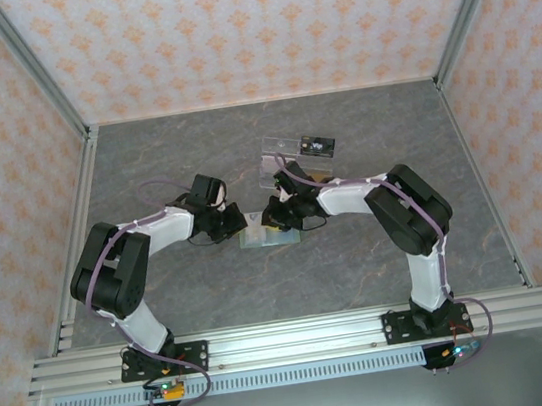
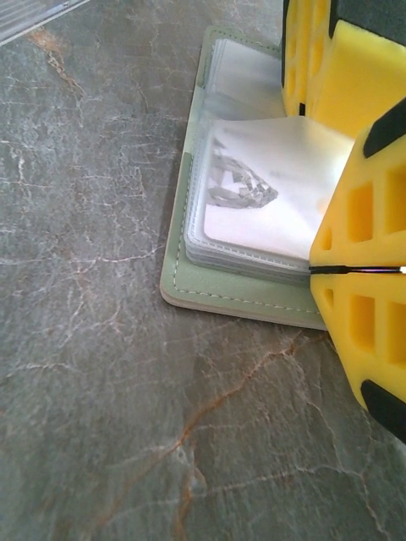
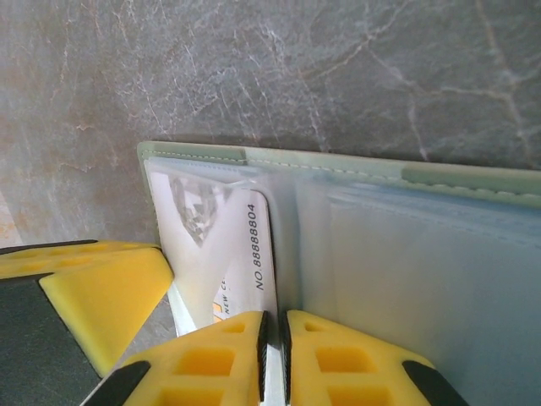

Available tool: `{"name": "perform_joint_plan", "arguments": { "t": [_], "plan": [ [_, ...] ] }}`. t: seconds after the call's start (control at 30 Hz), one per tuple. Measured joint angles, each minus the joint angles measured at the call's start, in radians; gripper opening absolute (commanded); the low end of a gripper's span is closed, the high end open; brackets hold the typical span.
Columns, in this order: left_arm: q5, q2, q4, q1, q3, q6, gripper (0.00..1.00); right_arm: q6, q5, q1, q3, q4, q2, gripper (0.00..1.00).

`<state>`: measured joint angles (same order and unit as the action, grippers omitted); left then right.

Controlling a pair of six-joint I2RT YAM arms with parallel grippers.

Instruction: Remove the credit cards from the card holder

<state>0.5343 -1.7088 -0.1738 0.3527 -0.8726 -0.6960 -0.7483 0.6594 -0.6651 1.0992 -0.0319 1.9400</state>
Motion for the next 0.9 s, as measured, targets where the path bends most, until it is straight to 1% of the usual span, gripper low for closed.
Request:
{"name": "perform_joint_plan", "arguments": {
  "t": [0.3, 0.53, 0.9],
  "plan": [
    [-0.012, 0.006, 0.007, -0.002, 0.006, -0.011, 0.06, -0.027, 0.022, 0.008, -0.050, 0.104, -0.002, 0.12],
    [-0.016, 0.007, 0.008, -0.002, 0.008, -0.011, 0.06, -0.031, 0.028, 0.011, -0.080, 0.161, -0.016, 0.13],
    [-0.019, 0.007, 0.011, -0.002, 0.011, -0.011, 0.05, -0.080, 0.048, 0.021, -0.108, 0.241, -0.016, 0.13]
  ]
}}
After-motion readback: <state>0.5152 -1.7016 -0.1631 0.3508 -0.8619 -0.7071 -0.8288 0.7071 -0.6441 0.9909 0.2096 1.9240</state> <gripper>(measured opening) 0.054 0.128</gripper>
